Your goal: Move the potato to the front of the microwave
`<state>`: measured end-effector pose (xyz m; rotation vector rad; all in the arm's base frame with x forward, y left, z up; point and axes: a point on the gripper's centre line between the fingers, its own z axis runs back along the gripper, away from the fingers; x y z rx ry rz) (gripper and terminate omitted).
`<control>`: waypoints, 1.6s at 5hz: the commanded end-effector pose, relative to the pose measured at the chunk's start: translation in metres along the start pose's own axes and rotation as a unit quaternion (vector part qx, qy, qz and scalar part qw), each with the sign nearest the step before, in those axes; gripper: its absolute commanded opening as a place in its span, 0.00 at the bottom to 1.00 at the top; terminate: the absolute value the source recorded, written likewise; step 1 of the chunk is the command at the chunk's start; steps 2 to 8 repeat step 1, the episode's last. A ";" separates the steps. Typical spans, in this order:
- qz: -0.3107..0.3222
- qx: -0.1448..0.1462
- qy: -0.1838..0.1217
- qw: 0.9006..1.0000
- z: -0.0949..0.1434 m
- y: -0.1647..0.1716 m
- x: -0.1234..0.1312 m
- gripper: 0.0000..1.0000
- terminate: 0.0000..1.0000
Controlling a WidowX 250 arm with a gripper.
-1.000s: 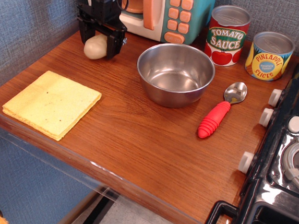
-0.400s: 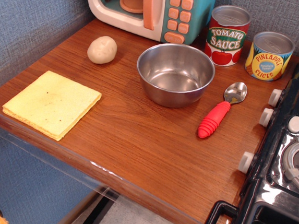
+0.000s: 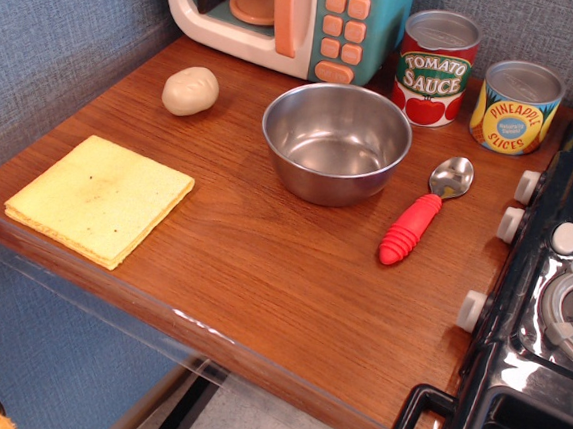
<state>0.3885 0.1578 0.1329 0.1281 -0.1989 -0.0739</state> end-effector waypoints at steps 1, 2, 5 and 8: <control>-0.002 0.018 -0.036 0.999 0.035 0.005 0.004 1.00 1.00; -0.002 0.018 -0.036 0.999 0.035 0.005 0.004 1.00 1.00; -0.002 0.018 -0.036 0.999 0.035 0.005 0.004 1.00 1.00; -0.002 0.018 -0.036 0.999 0.035 0.005 0.004 1.00 1.00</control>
